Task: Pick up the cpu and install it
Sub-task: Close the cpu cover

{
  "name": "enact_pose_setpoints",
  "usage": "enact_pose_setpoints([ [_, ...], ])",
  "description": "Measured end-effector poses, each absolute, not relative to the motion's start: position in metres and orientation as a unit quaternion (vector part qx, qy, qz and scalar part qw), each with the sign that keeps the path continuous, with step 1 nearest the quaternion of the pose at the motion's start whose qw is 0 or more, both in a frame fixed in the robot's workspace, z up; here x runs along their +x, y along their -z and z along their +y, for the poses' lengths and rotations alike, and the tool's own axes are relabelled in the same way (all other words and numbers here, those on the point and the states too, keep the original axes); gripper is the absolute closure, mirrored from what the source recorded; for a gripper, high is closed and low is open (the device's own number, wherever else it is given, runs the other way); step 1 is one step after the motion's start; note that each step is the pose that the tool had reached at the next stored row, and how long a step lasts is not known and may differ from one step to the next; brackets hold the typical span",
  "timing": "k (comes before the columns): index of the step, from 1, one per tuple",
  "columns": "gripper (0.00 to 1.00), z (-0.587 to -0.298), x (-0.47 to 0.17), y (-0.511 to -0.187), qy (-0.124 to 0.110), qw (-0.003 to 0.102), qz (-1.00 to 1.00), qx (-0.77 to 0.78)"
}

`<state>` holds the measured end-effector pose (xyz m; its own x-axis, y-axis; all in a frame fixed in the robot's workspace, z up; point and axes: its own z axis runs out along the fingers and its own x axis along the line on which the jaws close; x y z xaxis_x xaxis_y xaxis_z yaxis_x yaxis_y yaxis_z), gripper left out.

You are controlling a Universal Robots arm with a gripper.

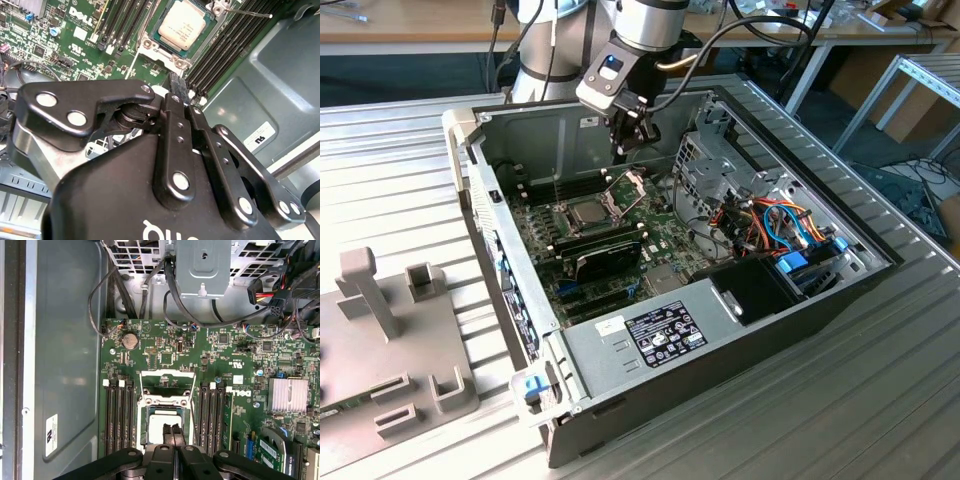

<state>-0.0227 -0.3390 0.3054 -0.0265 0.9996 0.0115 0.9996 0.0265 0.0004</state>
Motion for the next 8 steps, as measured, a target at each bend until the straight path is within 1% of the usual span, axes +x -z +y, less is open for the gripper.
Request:
enact_pose_setpoints([
  [8,0.89,-0.3390,-0.0173,-0.3051,0.004,0.004,-0.716,-0.698],
])
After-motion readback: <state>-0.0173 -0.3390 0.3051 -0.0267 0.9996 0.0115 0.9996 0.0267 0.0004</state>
